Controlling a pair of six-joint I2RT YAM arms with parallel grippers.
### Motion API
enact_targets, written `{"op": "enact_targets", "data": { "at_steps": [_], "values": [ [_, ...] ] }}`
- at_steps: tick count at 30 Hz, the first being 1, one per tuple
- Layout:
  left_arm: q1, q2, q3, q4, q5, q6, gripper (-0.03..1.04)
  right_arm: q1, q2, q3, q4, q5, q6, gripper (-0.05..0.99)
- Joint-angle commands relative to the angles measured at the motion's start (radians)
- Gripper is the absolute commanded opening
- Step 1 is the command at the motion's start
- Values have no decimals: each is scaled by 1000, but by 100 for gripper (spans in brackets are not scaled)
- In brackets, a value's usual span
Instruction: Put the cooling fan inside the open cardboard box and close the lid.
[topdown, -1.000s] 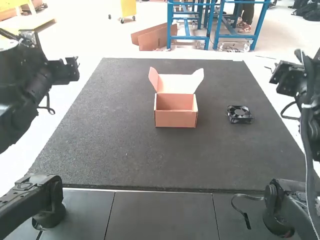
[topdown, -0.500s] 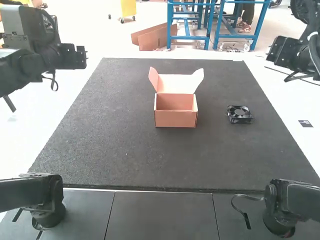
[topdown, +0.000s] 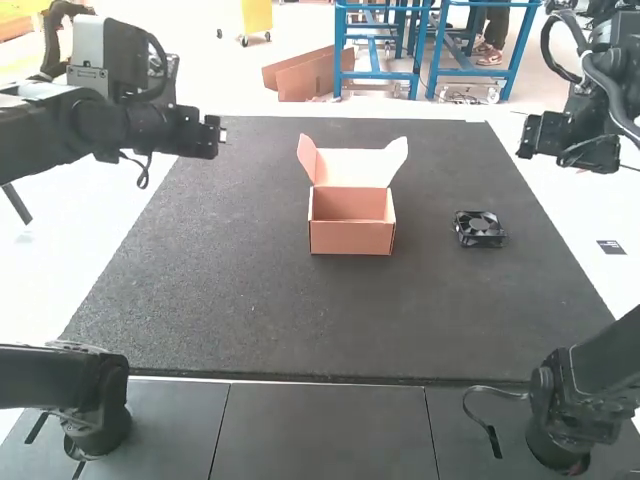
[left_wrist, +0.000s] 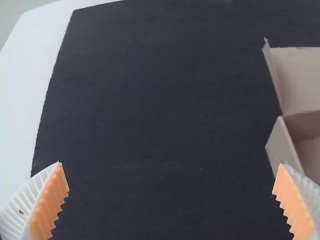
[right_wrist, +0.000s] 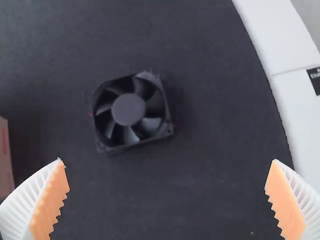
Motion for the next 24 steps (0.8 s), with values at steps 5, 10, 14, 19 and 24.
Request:
{"op": "enact_targets", "data": {
  "at_steps": [5, 10, 14, 19, 24],
  "values": [
    [-142, 18, 65, -31, 8, -45, 97, -66, 129, 56, 13, -9, -131, 90],
    [-146, 40, 59, -64, 8, -42, 97, -65, 223, 97, 0, -32, -157, 90],
    [-148, 61, 62, -87, 29, -37, 97, -66, 293, 130, 0, -32, -175, 90],
    [-156, 78, 69, -93, 52, -36, 97, -65, 374, 165, 1, -30, -183, 90],
    [-171, 92, 67, -93, 58, -34, 97, -62, 460, 205, 4, -32, -186, 90]
  ]
}}
